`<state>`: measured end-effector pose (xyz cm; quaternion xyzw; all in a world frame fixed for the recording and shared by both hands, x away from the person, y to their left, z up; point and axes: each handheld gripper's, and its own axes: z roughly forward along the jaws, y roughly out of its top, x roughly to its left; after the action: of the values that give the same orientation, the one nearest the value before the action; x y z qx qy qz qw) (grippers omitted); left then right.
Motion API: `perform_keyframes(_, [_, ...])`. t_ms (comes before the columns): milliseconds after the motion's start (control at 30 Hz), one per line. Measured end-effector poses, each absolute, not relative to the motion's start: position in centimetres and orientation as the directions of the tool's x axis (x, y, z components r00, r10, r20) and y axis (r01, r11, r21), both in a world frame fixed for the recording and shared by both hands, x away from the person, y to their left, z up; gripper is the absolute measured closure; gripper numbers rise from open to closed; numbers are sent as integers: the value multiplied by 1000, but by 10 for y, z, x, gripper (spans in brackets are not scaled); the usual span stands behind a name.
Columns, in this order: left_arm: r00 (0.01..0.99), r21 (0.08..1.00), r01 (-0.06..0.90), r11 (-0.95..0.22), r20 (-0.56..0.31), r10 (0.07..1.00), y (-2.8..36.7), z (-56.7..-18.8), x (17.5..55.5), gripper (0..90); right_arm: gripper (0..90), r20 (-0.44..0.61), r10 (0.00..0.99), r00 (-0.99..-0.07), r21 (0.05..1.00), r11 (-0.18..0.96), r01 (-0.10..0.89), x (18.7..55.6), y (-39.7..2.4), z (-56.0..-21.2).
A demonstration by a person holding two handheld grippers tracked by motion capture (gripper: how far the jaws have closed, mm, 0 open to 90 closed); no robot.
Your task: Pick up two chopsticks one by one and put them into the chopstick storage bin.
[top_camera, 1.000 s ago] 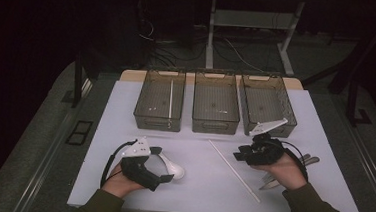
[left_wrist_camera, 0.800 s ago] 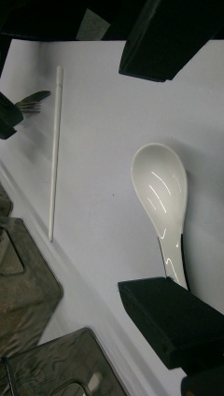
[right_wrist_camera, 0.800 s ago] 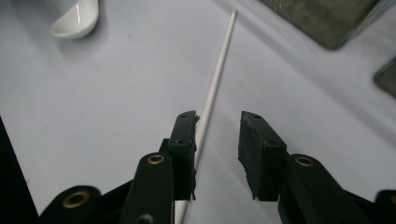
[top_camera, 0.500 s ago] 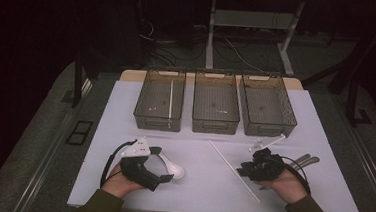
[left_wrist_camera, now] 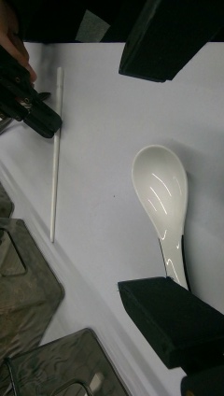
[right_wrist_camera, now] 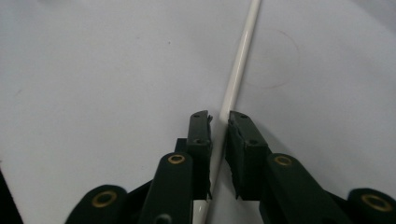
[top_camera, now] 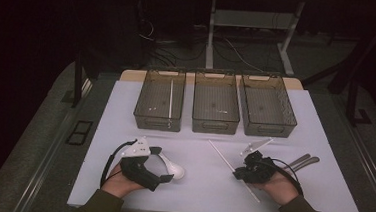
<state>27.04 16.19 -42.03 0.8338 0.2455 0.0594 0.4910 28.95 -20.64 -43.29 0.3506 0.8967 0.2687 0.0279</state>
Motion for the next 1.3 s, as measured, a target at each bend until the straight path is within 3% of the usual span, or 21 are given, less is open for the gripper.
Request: perform_keyframes(1300, [875, 848, 347, -400, -139, 464, 162, -420, 270, 0, 846, 87, 616, -783, 487, 660, 573, 283, -195, -431])
